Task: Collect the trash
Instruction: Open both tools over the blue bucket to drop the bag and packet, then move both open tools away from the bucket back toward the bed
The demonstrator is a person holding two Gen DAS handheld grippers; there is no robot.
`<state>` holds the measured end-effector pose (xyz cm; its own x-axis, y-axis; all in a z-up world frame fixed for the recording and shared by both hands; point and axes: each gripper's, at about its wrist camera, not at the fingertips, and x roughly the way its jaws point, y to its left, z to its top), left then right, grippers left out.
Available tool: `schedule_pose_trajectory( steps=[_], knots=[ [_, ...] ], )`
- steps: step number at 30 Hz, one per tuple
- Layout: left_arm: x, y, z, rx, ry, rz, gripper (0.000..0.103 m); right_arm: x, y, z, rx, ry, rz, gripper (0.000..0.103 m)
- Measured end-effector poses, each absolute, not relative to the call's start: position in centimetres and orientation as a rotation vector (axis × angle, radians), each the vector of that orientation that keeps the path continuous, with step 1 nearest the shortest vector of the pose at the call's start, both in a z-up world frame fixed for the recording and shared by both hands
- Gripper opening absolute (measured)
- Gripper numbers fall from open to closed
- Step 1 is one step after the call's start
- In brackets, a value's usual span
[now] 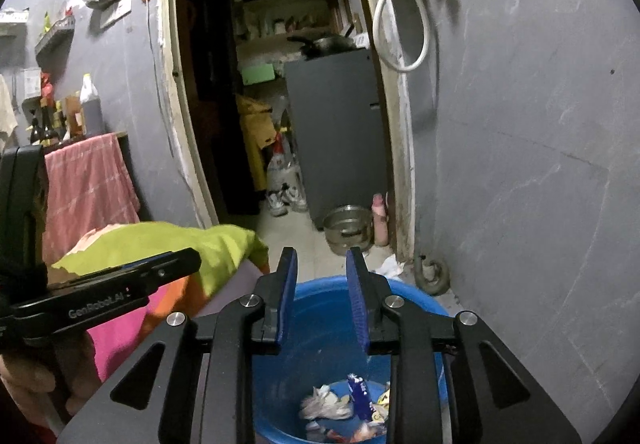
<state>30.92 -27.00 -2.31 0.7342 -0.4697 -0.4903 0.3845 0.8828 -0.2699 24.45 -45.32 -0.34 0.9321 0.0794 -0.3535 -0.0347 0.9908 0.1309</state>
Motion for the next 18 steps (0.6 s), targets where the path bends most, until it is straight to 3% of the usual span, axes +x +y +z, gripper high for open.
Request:
schedule_pose_trajectory(
  steps=[5, 7, 11, 14, 15, 16, 18],
  knots=[
    [29.6, -24.4, 0.5, -0.19, 0.508, -0.452, 0.046, 23.0, -44.7, 1.9, 0.119, 0.28, 0.049, 0.03],
    [28.9, -23.2, 1.7, -0.194, 0.481, -0.448, 0.056, 22.3, -44.2, 2.9, 0.13, 0.239, 0.061, 0.052],
    [27.1, -20.1, 4.3, -0.187, 0.399, -0.417, 0.064, 21.0, -42.3, 4.9, 0.109, 0.177, 0.082, 0.052],
    [25.6, -18.1, 5.9, -0.165, 0.337, -0.384, 0.086, 20.0, -40.6, 6.2, 0.102, 0.13, 0.098, 0.06],
    [25.0, -17.5, 6.3, -0.162, 0.311, -0.371, 0.091, 19.8, -40.1, 6.5, 0.103, 0.118, 0.103, 0.07],
    [24.4, -17.1, 6.5, -0.16, 0.292, -0.363, 0.091, 19.5, -39.5, 7.0, 0.103, 0.101, 0.111, 0.076],
    [23.7, -15.6, 7.3, -0.143, 0.265, -0.346, 0.092, 19.0, -38.4, 7.7, 0.097, 0.079, 0.127, 0.078]
  ],
)
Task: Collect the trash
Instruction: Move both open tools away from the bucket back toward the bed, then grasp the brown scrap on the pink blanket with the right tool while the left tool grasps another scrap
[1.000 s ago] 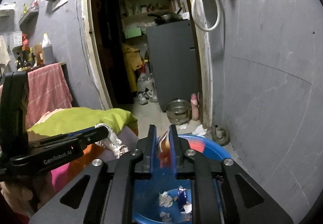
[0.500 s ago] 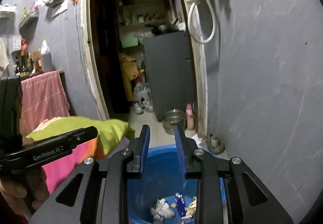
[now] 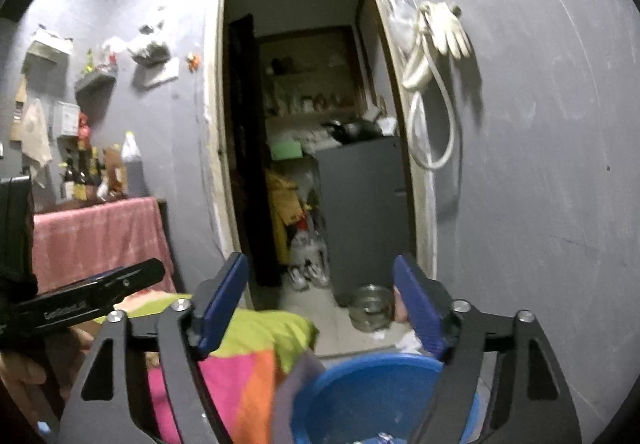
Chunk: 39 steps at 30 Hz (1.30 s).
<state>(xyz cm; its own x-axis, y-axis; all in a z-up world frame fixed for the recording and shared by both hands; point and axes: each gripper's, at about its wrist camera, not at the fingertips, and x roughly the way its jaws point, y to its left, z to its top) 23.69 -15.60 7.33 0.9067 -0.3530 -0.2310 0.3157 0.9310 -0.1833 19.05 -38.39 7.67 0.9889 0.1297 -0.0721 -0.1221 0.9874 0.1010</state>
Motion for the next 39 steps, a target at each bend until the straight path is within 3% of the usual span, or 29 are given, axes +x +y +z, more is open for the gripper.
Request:
schedule_pose_trajectory(
  steps=[3, 8, 18, 29, 32, 36, 39],
  knots=[
    [22.7, -13.3, 8.1, -0.143, 0.231, -0.321, 0.101, 18.5, -36.5, 8.6, 0.086, 0.053, 0.155, 0.086],
    [21.0, -9.8, 8.4, -0.132, 0.202, -0.292, 0.101, 18.2, -33.4, 9.5, 0.069, 0.022, 0.199, 0.103],
    [21.6, -2.6, 5.5, -0.131, 0.269, -0.165, 0.101, 19.5, -26.9, 8.5, 0.011, 0.047, 0.272, 0.103],
    [25.8, 1.4, -0.6, -0.144, 0.498, -0.064, 0.101, 25.2, -21.7, 3.3, -0.071, 0.294, 0.321, 0.103],
    [26.7, 1.6, -1.9, -0.144, 0.548, -0.06, 0.101, 26.6, -21.3, 1.8, -0.064, 0.372, 0.355, 0.099],
    [27.8, 1.7, -3.1, -0.142, 0.613, -0.054, 0.101, 28.2, -20.9, 0.0, -0.061, 0.472, 0.383, 0.081],
    [28.7, 1.8, -3.8, -0.139, 0.656, -0.052, 0.101, 29.2, -20.5, -1.4, -0.067, 0.547, 0.415, 0.073]
  ],
)
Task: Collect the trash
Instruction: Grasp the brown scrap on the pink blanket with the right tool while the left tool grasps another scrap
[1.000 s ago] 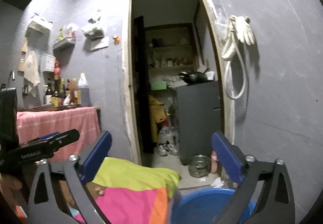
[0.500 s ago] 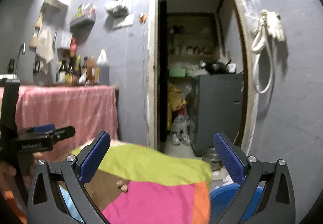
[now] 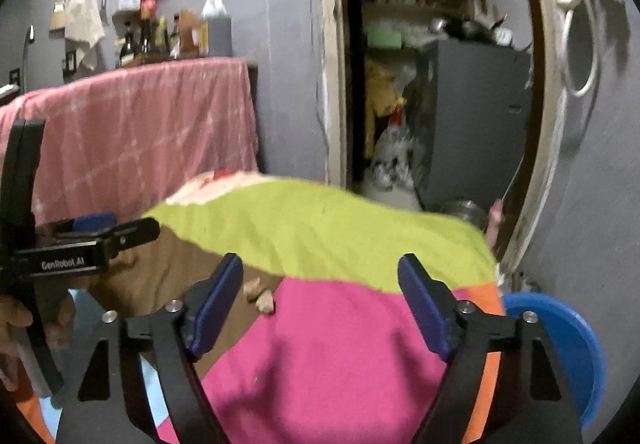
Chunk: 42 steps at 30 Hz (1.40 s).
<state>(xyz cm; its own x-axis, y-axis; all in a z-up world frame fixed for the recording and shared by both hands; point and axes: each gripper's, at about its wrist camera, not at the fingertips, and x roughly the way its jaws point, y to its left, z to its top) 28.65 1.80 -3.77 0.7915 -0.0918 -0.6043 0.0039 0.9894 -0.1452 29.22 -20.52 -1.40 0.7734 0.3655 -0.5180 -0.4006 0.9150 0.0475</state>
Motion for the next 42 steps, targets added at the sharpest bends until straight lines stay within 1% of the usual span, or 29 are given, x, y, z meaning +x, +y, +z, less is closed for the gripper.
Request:
schedule_pose_trajectory(
  steps=[3, 5, 7, 11, 13, 14, 16, 21, 26, 27, 31, 35, 38, 39, 40, 42],
  knots=[
    [29.2, 1.8, -4.4, -0.145, 0.696, -0.051, 0.101, 30.0, -20.1, -2.5, -0.078, 0.608, 0.448, 0.064],
    [29.7, 1.8, -4.9, -0.144, 0.726, -0.053, 0.101, 30.4, -19.8, -3.2, -0.094, 0.644, 0.462, 0.063],
    [30.0, 1.9, -5.4, -0.149, 0.749, -0.056, 0.101, 30.7, -19.1, -3.8, -0.124, 0.678, 0.477, 0.056],
    [30.0, 1.9, -6.0, -0.16, 0.772, -0.056, 0.1, 31.6, -17.9, -4.8, -0.169, 0.738, 0.521, 0.048],
    [30.1, 2.0, -6.1, -0.169, 0.776, -0.057, 0.1, 32.0, -17.4, -5.3, -0.186, 0.756, 0.537, 0.042],
    [30.1, 2.0, -6.1, -0.171, 0.777, -0.059, 0.1, 32.1, -17.1, -5.5, -0.196, 0.766, 0.544, 0.041],
    [30.2, 2.0, -6.0, -0.173, 0.779, -0.062, 0.1, 32.4, -16.7, -5.8, -0.207, 0.783, 0.554, 0.036],
    [30.6, 2.0, -6.1, -0.163, 0.781, -0.081, 0.099, 33.1, -16.0, -6.1, -0.218, 0.817, 0.578, 0.03],
    [30.8, 1.5, -6.1, -0.148, 0.785, -0.094, 0.098, 33.9, -15.9, -6.4, -0.199, 0.853, 0.591, 0.02],
    [30.8, 1.4, -6.2, -0.146, 0.786, -0.098, 0.097, 33.9, -16.0, -6.4, -0.191, 0.855, 0.594, 0.016],
    [31.0, 1.2, -6.2, -0.133, 0.792, -0.127, 0.09, 33.8, -16.2, -6.2, -0.179, 0.843, 0.586, 0.015],
    [31.2, 0.3, -6.3, -0.1, 0.799, -0.175, 0.086, 33.6, -17.1, -5.9, -0.169, 0.817, 0.557, 0.015],
    [31.5, -1.1, -6.4, -0.053, 0.82, -0.226, 0.076, 33.5, -18.3, -5.5, -0.16, 0.794, 0.523, 0.015],
    [31.7, -1.4, -6.5, -0.039, 0.825, -0.241, 0.071, 33.5, -18.7, -5.4, -0.159, 0.788, 0.515, 0.015],
    [31.8, -2.1, -6.6, -0.016, 0.83, -0.262, 0.068, 33.5, -19.1, -5.3, -0.155, 0.785, 0.509, 0.015],
    [31.9, -3.1, -6.8, 0.018, 0.836, -0.286, 0.066, 33.4, -20.0, -5.2, -0.143, 0.779, 0.496, 0.015]
  ],
)
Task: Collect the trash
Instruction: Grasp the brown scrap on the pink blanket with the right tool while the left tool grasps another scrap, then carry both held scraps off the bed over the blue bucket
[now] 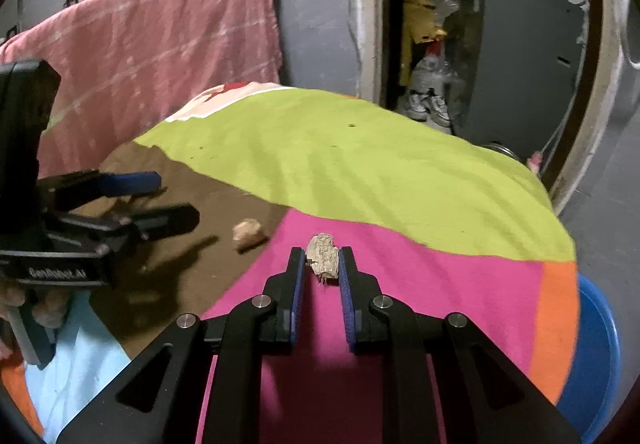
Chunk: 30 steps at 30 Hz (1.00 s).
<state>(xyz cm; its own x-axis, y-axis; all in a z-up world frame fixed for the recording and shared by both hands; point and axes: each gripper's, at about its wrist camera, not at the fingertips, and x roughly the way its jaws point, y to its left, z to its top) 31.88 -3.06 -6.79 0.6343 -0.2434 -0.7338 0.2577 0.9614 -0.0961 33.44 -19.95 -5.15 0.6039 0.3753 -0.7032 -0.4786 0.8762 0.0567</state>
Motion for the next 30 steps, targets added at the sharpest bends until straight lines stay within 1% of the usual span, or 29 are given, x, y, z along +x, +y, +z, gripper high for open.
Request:
schedule_pose_trajectory(
  steps=[2, 4, 6, 8, 9, 10, 12, 13, 14, 21, 26, 30],
  knots=[
    [32.1, -4.1, -6.9, 0.048, 0.845, -0.309, 0.064, 33.3, -20.7, -5.0, -0.13, 0.772, 0.485, 0.015],
    [32.7, -5.0, -7.1, 0.053, 0.865, -0.333, 0.051, 33.3, -21.3, -4.9, -0.121, 0.766, 0.477, 0.015],
    [33.1, -5.5, -7.4, 0.056, 0.882, -0.343, 0.048, 33.1, -21.8, -4.8, -0.112, 0.759, 0.471, 0.015],
    [33.5, -6.3, -7.6, 0.068, 0.89, -0.352, 0.042, 32.9, -22.3, -4.6, -0.098, 0.751, 0.471, 0.015],
    [33.7, -6.6, -7.7, 0.073, 0.898, -0.357, 0.034, 32.7, -22.5, -4.6, -0.096, 0.747, 0.47, 0.015],
    [33.9, -7.0, -7.8, 0.082, 0.911, -0.352, 0.028, 32.6, -22.7, -4.6, -0.095, 0.744, 0.47, 0.015],
    [34.2, -7.7, -8.1, 0.096, 0.925, -0.339, 0.022, 32.4, -23.0, -4.5, -0.087, 0.737, 0.467, 0.015],
    [34.3, -7.9, -8.1, 0.097, 0.927, -0.343, 0.016, 32.3, -23.3, -4.4, -0.079, 0.733, 0.467, 0.015],
    [34.3, -8.1, -8.0, 0.097, 0.931, -0.346, 0.014, 32.3, -23.4, -4.4, -0.074, 0.731, 0.466, 0.015],
    [33.4, -8.6, -7.4, 0.052, 0.889, -0.325, 0.013, 30.9, -25.3, -3.3, -0.023, 0.66, 0.458, 0.014],
    [31.5, -9.4, -4.7, -0.031, 0.762, -0.332, 0.013, 29.0, -27.4, -1.4, 0.01, 0.543, 0.431, 0.014],
    [29.3, -10.9, -2.4, -0.095, 0.625, -0.348, 0.013, 26.8, -29.3, 0.8, 0.019, 0.423, 0.39, 0.014]
  ],
)
